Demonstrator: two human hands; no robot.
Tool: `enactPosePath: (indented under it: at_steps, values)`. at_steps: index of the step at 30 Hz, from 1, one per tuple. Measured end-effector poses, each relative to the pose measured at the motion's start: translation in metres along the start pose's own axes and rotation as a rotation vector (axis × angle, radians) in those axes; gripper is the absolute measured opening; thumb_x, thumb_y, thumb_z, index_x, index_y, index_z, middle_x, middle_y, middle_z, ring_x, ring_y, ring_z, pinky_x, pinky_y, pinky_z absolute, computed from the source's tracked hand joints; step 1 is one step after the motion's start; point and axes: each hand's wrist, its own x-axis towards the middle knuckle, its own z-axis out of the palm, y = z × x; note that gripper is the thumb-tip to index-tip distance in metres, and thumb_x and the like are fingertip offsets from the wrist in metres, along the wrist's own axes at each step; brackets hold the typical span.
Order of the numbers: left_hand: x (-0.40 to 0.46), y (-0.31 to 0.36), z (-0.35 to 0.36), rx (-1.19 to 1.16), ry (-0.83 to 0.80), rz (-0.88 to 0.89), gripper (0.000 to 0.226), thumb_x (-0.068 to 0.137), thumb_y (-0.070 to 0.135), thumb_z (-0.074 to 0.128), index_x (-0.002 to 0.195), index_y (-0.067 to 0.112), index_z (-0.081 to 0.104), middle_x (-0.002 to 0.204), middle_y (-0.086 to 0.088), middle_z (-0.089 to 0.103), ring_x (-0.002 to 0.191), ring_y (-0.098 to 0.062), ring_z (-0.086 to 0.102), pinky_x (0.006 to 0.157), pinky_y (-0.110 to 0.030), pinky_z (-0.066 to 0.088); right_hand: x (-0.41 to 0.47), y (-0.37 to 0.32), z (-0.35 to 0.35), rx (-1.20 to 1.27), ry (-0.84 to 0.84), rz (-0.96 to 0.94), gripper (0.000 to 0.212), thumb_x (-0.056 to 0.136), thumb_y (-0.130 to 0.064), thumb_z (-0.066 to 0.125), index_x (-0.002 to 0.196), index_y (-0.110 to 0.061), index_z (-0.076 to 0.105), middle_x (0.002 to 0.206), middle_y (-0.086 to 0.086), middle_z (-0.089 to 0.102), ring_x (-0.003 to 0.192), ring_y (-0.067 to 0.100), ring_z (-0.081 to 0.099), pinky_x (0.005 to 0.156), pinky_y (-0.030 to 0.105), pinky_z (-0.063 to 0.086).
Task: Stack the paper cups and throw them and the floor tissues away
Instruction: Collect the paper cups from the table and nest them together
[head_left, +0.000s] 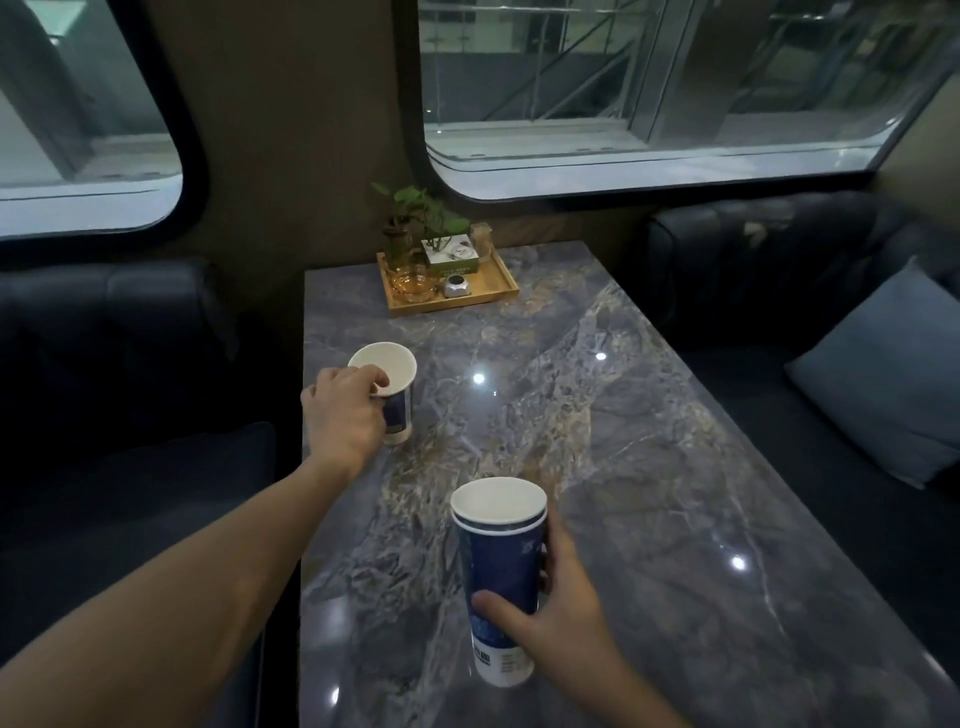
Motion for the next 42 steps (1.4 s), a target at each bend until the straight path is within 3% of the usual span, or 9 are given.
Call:
enactPosePath:
  at_steps: [8,13,16,22,29,33,35,39,42]
  values:
    - [-0.04,0.015,-0.041,-0.09,0.017,-0.062,0.02,0.086,0.018,0.062,0.101,0.021,0.074,0.107,-0.006,0.071,0.099,-0.031,0.06,0.084,-0.042,0.05,-0.039,-0.02,-0.021,-0.06,-0.011,-0.041,0.098,0.067,-0.02,0.088,0.142,-0.042,0.03,0.13,-0.032,0.052,0.115,-0.012,0.055,0.084,0.01,0.051]
    - [-0.074,0.02,-0.068,-0.314,0.057,-0.128,0.016,0.084,0.017,0.066,0.099,0.017,0.072,0.101,-0.002,0.071,0.093,-0.022,0.065,0.084,-0.036,0.05,-0.058,-0.029,-0.026,-0.067,-0.047,-0.07,0.097,0.071,-0.019,0.086,0.129,-0.061,0.02,0.13,-0.04,0.042,0.113,-0.026,0.045,0.083,0.003,0.047]
    - [-0.107,0.022,-0.102,-0.418,0.101,-0.122,0.012,0.084,0.015,0.068,0.093,0.02,0.073,0.091,0.002,0.071,0.087,-0.016,0.066,0.083,-0.034,0.051,-0.088,-0.037,-0.029,-0.134,-0.058,-0.12,0.097,0.07,-0.022,0.086,0.131,-0.062,0.021,0.127,-0.045,0.045,0.118,-0.02,0.046,0.086,0.004,0.046]
    - [-0.177,0.026,-0.172,-0.526,0.236,-0.142,0.012,0.081,0.015,0.072,0.092,0.02,0.075,0.08,0.006,0.071,0.079,-0.012,0.068,0.077,-0.027,0.049,-0.146,-0.057,-0.035,-0.236,-0.101,-0.21,0.095,0.07,-0.027,0.084,0.145,-0.045,0.028,0.138,-0.025,0.051,0.126,-0.001,0.052,0.102,0.034,0.051]
    - [-0.266,0.034,-0.225,-0.653,0.309,-0.134,0.014,0.081,0.011,0.074,0.094,0.016,0.076,0.081,0.006,0.072,0.077,-0.006,0.068,0.069,-0.009,0.049,-0.212,-0.058,-0.04,-0.382,-0.113,-0.322,0.093,0.067,-0.03,0.083,0.141,-0.05,0.03,0.134,-0.027,0.051,0.123,-0.002,0.053,0.1,0.033,0.051]
    - [-0.313,0.034,-0.236,-0.778,0.313,-0.176,0.014,0.083,0.009,0.071,0.094,0.016,0.076,0.085,0.002,0.075,0.081,-0.015,0.071,0.077,-0.028,0.055,-0.244,-0.052,-0.046,-0.465,-0.086,-0.353,0.092,0.068,-0.037,0.079,0.139,-0.058,0.024,0.134,-0.032,0.046,0.122,-0.008,0.046,0.096,0.018,0.046]
    - [-0.337,0.03,-0.239,-0.825,0.31,-0.19,0.016,0.085,0.006,0.069,0.093,0.018,0.075,0.086,-0.001,0.075,0.08,-0.016,0.071,0.075,-0.028,0.058,-0.257,-0.049,-0.05,-0.499,-0.077,-0.368,0.091,0.068,-0.036,0.078,0.135,-0.061,0.022,0.131,-0.034,0.046,0.119,-0.011,0.045,0.09,0.009,0.042]
    - [-0.385,0.021,-0.242,-0.95,0.287,-0.25,0.021,0.086,0.001,0.067,0.092,0.02,0.074,0.09,-0.004,0.075,0.084,-0.02,0.071,0.077,-0.028,0.061,-0.279,-0.041,-0.058,-0.536,-0.078,-0.377,0.089,0.067,-0.035,0.076,0.14,-0.051,0.027,0.131,-0.024,0.048,0.119,0.003,0.048,0.094,0.026,0.05]
    - [-0.418,0.017,-0.239,-0.969,0.303,-0.309,0.021,0.085,-0.001,0.067,0.091,0.017,0.075,0.087,0.0,0.076,0.084,-0.022,0.07,0.082,-0.037,0.06,-0.298,-0.035,-0.064,-0.595,-0.069,-0.411,0.087,0.068,-0.037,0.074,0.14,-0.049,0.027,0.13,-0.029,0.045,0.117,0.002,0.046,0.093,0.024,0.047]
